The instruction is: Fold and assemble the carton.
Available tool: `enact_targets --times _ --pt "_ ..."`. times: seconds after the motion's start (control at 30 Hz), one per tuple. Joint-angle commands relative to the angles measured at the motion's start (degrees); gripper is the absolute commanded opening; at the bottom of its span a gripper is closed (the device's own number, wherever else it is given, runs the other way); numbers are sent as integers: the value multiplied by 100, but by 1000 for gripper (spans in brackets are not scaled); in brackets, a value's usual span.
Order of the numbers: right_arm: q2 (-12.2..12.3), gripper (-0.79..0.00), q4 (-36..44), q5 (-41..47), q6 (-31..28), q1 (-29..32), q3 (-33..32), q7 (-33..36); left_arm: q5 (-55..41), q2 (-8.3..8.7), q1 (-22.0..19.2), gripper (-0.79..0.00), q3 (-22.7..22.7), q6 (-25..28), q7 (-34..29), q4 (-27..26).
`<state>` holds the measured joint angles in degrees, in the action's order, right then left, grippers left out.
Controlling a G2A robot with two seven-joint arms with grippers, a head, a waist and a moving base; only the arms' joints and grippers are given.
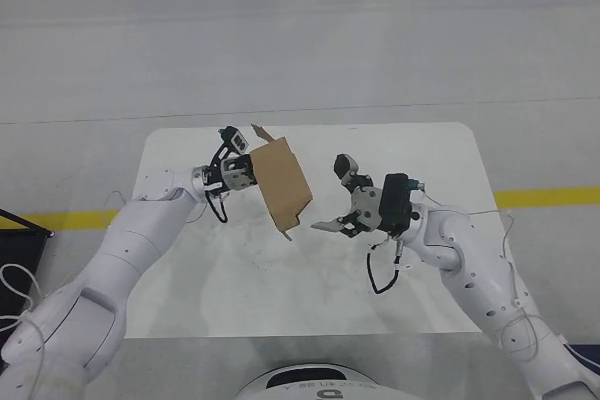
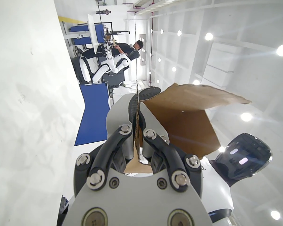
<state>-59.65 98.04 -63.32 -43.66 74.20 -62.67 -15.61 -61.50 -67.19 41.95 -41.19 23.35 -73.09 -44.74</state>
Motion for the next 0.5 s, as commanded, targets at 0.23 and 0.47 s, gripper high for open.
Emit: enact_targets --times 0.23,0.47 --pt "-98 0 -53 -431 417 15 205 -697 -300 -202 -25 -785 -30 -353 -9 287" --pt "-98 0 -53 -431 417 15 205 -697 -300 -202 -25 -785 -30 -353 -9 287"
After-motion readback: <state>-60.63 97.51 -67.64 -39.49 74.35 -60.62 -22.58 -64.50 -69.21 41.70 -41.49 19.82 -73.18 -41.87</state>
